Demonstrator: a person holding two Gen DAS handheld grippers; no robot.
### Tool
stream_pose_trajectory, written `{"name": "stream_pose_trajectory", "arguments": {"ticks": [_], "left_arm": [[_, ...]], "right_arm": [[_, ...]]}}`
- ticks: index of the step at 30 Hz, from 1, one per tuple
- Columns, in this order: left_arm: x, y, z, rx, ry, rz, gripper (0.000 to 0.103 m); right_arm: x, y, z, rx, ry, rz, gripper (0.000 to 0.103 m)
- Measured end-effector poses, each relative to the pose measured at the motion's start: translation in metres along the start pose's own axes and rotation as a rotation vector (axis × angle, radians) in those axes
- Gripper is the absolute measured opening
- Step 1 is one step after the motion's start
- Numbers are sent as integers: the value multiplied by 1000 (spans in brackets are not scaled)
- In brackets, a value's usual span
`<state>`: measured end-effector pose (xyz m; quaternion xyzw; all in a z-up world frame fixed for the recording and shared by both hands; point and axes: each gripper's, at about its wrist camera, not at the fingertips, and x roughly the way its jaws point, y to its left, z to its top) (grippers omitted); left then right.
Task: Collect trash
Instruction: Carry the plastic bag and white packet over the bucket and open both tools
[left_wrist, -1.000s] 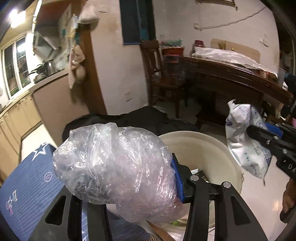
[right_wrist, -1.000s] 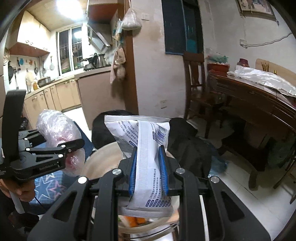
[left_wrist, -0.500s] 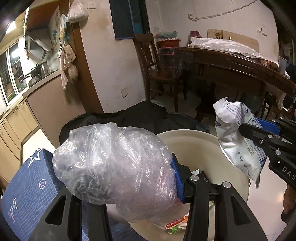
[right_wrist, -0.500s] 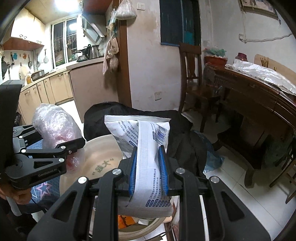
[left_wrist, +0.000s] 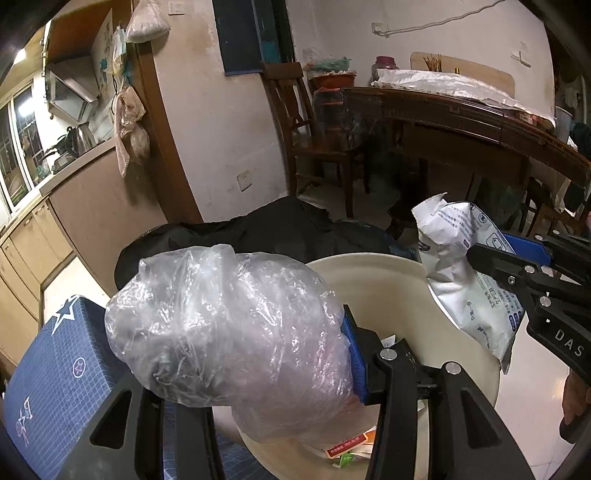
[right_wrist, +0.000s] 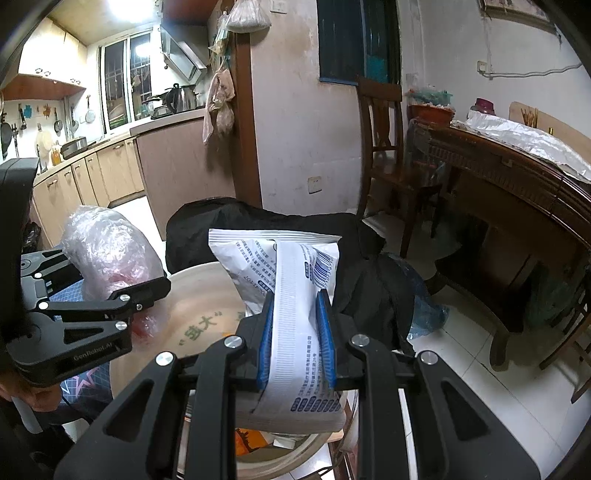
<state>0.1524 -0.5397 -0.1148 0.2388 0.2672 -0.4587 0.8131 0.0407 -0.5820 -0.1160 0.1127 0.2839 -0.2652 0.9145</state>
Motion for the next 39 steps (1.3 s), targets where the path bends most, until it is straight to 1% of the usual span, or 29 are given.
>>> {"name": "stream_pose_trajectory", "arguments": {"ticks": [7,9,11,14,31,34,36,37,38,39], "left_arm": [[2,-1,-1,9,1,-10,48],[3,0,-1,9,0,-8,50],[3,0,-2,13,-3,1,56],[2,-2,-4,32,-8,-2,58],[-6,4,-8,19,-17,19,58],[-11,3,-11,26,-24,30,58],[-20,3,-16,27,-36,25,58],[-24,3,-19,30,-42,24,58],[-31,3,-25,39,-54,25,59],[-39,3,-31,47,-65,25,59]], "right_arm": [[6,1,3,-5,4,2,21],[8,0,5,-5,8,-3,21],[10,0,5,-12,11,-3,23],[10,0,7,-22,8,-11,23],[8,-5,2,-12,14,-8,23],[2,-2,-2,-7,10,-9,23],[-8,1,-9,0,-6,-7,34],[-14,3,-12,9,-16,-7,47],[-23,5,-17,24,-31,-2,63],[-30,7,-22,36,-41,2,71]]}}
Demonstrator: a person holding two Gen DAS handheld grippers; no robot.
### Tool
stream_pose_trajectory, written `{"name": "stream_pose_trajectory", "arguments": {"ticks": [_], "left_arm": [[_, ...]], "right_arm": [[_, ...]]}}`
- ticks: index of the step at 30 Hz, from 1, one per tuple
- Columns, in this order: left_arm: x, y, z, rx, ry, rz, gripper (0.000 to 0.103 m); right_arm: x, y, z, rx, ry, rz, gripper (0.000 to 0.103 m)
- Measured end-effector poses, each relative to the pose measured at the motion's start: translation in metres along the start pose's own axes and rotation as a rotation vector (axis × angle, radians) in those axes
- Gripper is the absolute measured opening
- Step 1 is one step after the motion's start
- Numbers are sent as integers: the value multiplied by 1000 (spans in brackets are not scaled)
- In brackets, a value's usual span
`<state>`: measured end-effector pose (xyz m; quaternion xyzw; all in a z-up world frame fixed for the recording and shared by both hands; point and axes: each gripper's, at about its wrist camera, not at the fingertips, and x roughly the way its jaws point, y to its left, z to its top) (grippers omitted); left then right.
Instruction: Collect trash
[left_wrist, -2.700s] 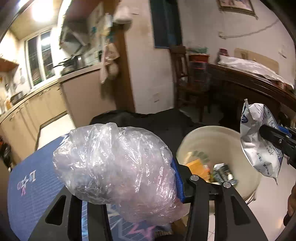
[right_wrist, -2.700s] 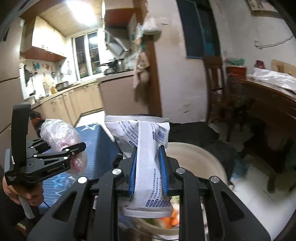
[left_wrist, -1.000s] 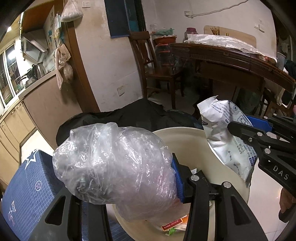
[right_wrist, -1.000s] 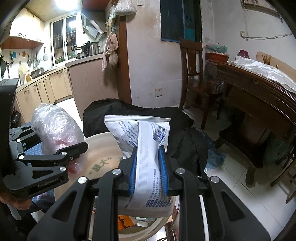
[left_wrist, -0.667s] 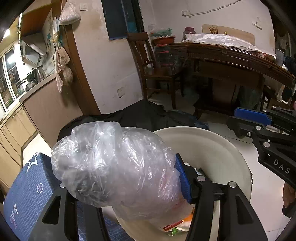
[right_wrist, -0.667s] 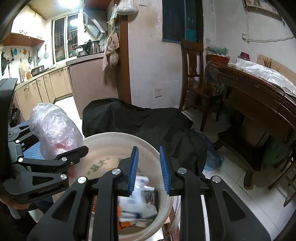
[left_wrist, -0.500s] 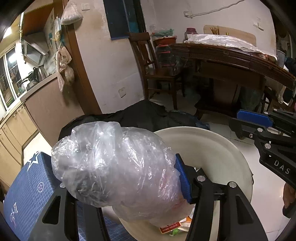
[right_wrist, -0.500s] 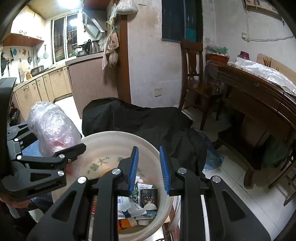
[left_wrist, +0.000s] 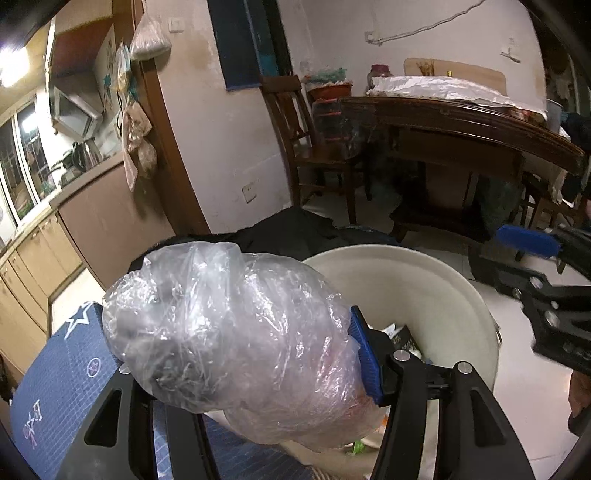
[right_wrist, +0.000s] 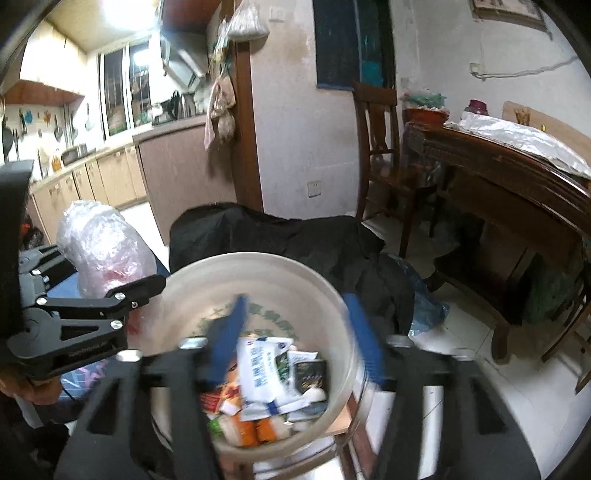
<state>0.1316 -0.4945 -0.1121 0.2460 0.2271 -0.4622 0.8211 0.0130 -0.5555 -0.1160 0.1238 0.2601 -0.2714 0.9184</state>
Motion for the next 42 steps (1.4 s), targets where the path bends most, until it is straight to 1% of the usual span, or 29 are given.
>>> {"name": "stream_pose_trajectory", "arguments": {"ticks": [1,3,4,5,8,10,12,13,15,17,19,21,25,28,34,37,42], "left_arm": [[-10,0,-7,4,-13,-10,62],[-32,1,-20,12,-54,-38,70],[-45,2,-27,16,-79,-42,76],[-56,3,-33,17,-99,-48,87],[-95,8,-52,18,-175,-65,98],[-121,13,-64,20,-223,-78,98],[-147,17,-79,31,-266,-91,98],[-155,17,-84,41,-277,-95,98],[-174,16,-99,86,-299,-95,98],[-189,13,-115,135,-323,-78,98],[-204,14,-129,142,-346,-81,98],[-213,16,-138,126,-350,-96,98],[-219,24,-148,74,-335,-62,98],[-224,25,-153,41,-326,-53,98],[-223,15,-156,62,-303,-32,98],[-223,8,-159,72,-304,-42,98],[-223,0,-168,81,-311,-66,98]], "right_arm": [[-11,3,-6,14,-12,4,79],[-27,9,-16,25,-24,8,86],[-37,13,-21,29,-32,8,91],[-45,16,-23,35,-41,2,96],[-72,25,-32,61,-75,-20,97],[-87,32,-36,75,-61,-55,98],[-97,41,-42,68,-13,-70,98],[-105,47,-46,59,0,-96,98],[-120,60,-54,30,-10,-143,98],[-135,72,-63,-11,-15,-190,98],[-150,82,-74,-48,-26,-235,98],[-159,85,-81,-67,-34,-239,98],[-172,80,-85,-39,-65,-228,98],[-176,79,-87,-31,-77,-220,98],[-180,79,-95,-24,-81,-212,98],[-180,78,-98,-17,-74,-229,98],[-184,82,-106,-53,-74,-264,98]]}}
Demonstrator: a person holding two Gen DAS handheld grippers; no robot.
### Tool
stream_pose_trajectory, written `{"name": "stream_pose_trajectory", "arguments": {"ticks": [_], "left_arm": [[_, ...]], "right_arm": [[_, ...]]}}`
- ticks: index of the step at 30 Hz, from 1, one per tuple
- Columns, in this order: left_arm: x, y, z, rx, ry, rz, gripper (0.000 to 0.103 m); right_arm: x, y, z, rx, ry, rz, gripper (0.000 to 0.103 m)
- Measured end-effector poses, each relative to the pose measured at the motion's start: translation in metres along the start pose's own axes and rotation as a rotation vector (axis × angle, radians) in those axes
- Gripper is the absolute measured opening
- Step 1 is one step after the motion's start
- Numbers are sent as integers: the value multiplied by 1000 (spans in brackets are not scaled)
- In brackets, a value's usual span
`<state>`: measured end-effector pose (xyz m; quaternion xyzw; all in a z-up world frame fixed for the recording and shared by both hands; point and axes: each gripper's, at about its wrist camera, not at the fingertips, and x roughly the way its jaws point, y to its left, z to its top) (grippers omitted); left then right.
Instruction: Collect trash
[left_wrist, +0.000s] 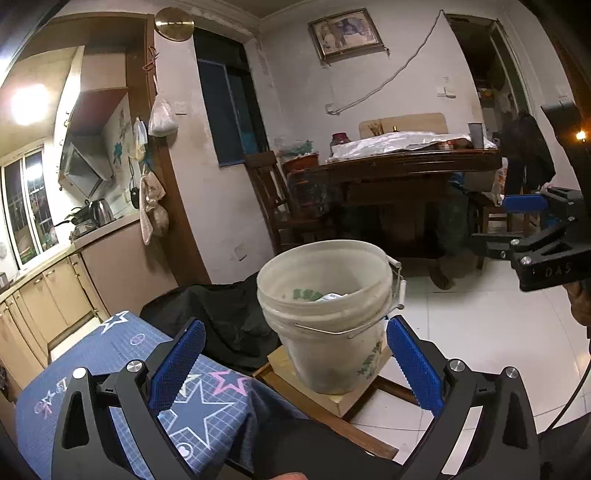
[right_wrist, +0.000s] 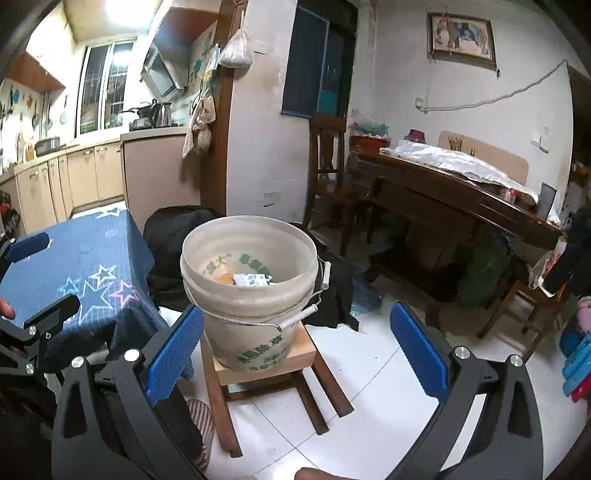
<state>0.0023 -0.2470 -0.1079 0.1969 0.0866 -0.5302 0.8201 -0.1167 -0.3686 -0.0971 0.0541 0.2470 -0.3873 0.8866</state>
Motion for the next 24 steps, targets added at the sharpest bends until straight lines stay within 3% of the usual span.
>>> {"name": "stream_pose_trajectory", "arguments": {"ticks": [9,24], "left_arm": [[-9,12,-8,-86,-17,-11,98],[-16,-9,-6,-6,-29,-48,98]], "right_arm": [[-1,14,-7,-36,18,21,98],[-8,18,-6,-51,9,14,98]]}}
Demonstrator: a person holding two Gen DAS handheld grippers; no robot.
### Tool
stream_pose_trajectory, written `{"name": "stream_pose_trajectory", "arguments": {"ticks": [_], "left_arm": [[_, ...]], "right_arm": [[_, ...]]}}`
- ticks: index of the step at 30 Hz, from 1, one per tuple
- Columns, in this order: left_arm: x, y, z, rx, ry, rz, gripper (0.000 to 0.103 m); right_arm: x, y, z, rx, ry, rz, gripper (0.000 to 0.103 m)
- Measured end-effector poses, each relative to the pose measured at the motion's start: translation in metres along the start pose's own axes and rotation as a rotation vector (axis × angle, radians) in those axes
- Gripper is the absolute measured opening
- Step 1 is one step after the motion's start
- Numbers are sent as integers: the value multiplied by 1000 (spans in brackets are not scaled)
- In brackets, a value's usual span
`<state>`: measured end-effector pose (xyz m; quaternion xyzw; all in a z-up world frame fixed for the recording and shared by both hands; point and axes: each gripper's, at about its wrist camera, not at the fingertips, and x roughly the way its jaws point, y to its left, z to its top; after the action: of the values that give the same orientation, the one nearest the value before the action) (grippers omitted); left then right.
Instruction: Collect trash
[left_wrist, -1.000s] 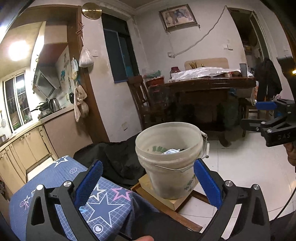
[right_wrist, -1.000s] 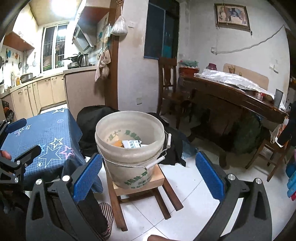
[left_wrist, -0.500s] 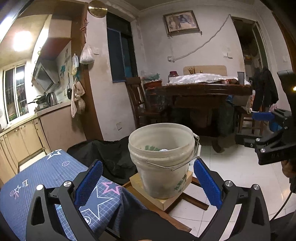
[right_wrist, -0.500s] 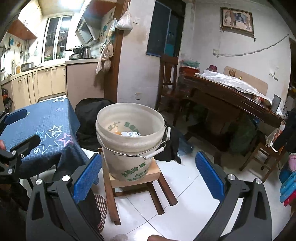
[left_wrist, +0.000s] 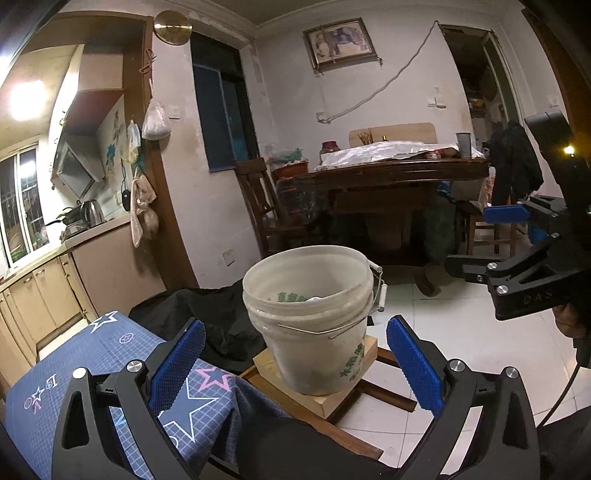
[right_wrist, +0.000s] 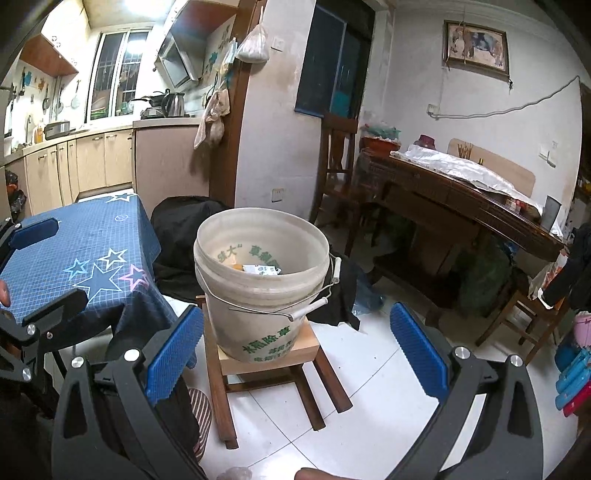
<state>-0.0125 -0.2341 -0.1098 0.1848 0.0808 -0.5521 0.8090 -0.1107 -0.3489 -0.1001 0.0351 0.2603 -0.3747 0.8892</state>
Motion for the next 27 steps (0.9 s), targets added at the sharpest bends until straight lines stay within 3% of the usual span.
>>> {"name": "stream_pose_trajectory", "arguments": {"ticks": [27], "left_arm": [[0,3,-3,-12,2,-15,98]], "right_arm": [[5,-3,-5,9,8,4,98]]}}
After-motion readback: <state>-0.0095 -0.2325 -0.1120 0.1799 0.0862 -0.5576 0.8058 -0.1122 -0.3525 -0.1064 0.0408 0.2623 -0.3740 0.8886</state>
